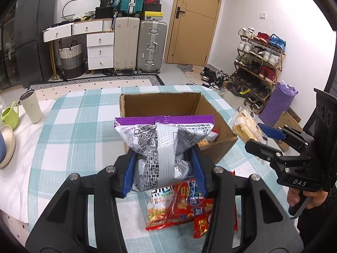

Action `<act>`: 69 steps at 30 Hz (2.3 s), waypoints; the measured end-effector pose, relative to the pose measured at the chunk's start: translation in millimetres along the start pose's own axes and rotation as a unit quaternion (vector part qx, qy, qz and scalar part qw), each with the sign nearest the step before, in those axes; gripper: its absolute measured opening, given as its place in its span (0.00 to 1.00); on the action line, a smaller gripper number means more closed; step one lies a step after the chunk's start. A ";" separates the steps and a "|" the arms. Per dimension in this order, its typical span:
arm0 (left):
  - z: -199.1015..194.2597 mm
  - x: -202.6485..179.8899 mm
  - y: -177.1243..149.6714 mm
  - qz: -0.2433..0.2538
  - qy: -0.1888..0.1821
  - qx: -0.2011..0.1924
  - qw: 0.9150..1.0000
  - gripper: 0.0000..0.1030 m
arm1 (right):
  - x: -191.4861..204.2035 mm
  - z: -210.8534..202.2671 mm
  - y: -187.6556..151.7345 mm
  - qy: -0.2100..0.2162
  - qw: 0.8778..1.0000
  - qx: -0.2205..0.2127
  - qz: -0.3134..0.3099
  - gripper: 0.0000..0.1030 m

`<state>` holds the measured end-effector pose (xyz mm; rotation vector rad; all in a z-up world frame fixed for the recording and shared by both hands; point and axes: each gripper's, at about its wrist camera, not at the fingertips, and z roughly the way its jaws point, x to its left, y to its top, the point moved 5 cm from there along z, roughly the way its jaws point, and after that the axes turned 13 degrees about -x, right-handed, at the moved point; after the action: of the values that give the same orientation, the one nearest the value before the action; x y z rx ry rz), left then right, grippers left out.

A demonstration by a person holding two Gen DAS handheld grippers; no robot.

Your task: Organize snacks

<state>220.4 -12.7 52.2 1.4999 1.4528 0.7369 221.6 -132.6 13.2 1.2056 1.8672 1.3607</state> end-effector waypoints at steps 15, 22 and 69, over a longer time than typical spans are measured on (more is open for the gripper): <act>26.5 8.6 19.4 0.000 0.005 -0.005 1.000 0.43 | -10.4 32.0 8.7 -0.003 1.000 0.002 0.004 0.59; 48.1 13.3 28.3 0.001 0.005 0.002 1.000 0.43 | -15.2 43.8 12.7 -0.002 1.000 0.004 0.006 0.59; 158.2 21.2 14.4 0.040 0.022 0.056 0.997 0.44 | -25.3 113.2 16.8 0.001 1.000 0.022 -0.002 0.61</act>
<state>369.8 -21.2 -5.3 1.6444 1.4952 0.7500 331.4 -101.4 -13.3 1.2215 1.9107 1.3250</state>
